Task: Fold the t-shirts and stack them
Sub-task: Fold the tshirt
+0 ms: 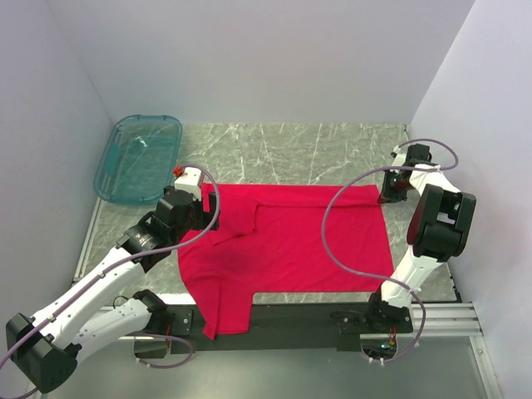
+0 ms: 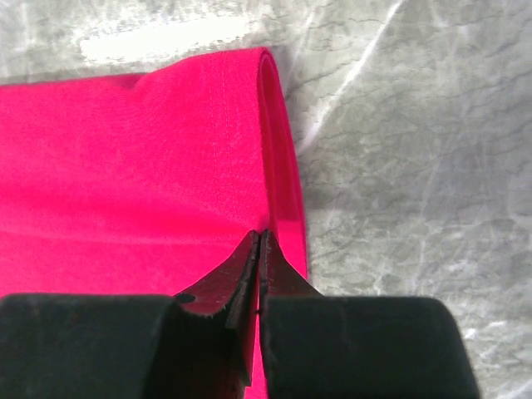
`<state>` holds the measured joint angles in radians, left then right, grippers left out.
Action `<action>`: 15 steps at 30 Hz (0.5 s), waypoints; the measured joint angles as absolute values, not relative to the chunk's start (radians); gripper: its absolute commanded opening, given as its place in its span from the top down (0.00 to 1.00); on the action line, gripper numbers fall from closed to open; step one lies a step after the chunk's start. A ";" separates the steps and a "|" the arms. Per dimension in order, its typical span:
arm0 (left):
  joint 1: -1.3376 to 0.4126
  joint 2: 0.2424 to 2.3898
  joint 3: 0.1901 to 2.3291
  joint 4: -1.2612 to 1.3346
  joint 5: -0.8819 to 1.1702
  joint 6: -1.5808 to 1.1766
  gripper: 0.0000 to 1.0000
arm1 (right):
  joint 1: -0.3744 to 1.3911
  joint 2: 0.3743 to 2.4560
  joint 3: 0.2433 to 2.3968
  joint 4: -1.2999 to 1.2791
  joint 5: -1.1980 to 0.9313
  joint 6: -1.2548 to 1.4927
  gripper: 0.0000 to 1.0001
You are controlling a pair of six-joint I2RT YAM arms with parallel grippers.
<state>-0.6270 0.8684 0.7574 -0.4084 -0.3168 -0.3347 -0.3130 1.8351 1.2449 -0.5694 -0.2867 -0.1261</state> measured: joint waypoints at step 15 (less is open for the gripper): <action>-0.598 0.887 0.756 -0.393 -0.298 -0.370 0.01 | -0.342 1.766 1.211 -0.581 -0.236 -0.209 0.33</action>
